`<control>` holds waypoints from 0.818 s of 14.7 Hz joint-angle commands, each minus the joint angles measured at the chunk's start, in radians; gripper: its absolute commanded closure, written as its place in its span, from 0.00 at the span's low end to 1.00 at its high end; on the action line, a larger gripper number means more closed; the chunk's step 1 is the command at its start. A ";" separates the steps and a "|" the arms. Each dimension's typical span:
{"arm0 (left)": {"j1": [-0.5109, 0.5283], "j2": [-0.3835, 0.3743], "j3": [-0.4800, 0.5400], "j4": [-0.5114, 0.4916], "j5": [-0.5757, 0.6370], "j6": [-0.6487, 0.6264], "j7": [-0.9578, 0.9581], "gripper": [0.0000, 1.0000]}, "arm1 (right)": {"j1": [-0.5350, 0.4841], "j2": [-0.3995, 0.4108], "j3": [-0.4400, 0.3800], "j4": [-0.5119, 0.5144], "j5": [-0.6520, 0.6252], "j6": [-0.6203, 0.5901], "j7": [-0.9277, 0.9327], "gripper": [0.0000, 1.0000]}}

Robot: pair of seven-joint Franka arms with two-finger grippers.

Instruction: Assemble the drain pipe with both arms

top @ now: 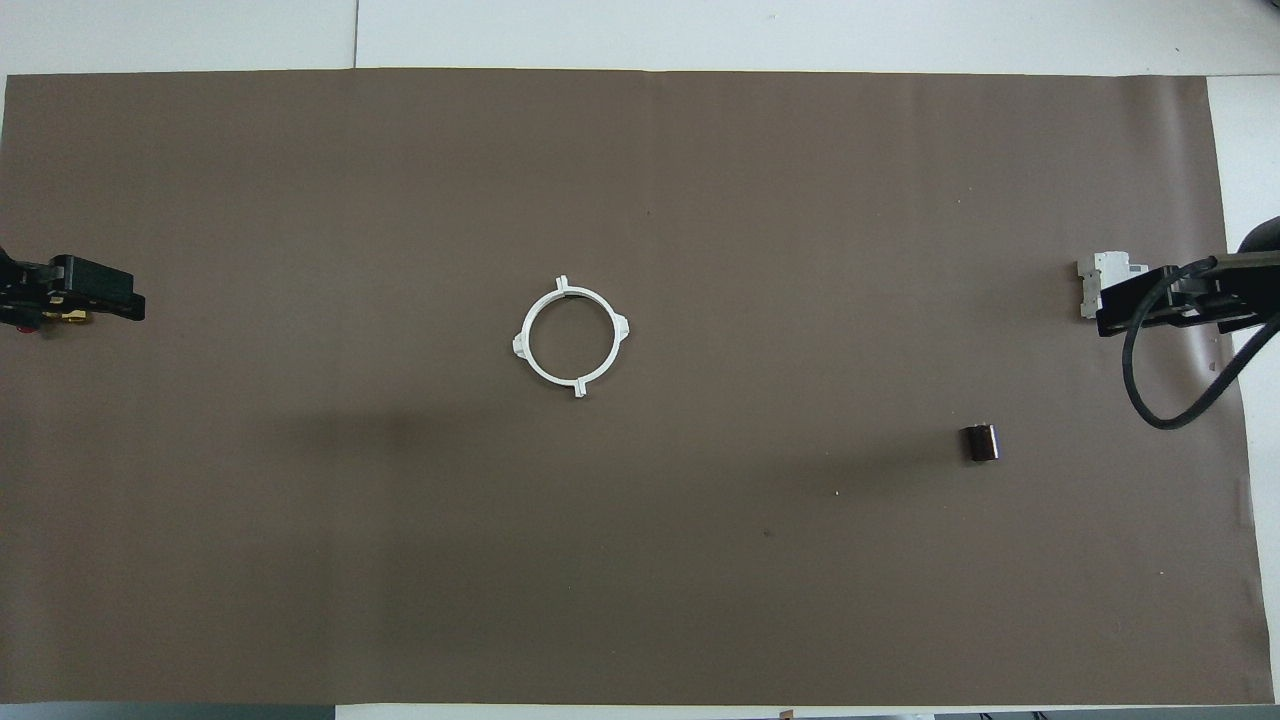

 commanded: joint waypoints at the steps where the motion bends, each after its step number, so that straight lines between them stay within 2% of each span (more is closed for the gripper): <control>1: 0.002 -0.027 0.002 -0.028 -0.014 0.005 0.022 0.00 | -0.015 -0.006 0.008 -0.002 0.008 0.013 -0.020 0.00; 7: -0.003 -0.026 0.001 -0.023 -0.014 0.014 0.011 0.00 | -0.015 -0.006 0.008 -0.002 0.008 0.013 -0.020 0.00; 12: -0.006 -0.018 0.001 0.037 -0.008 -0.078 0.007 0.00 | -0.015 -0.004 0.006 -0.001 0.009 0.013 -0.018 0.00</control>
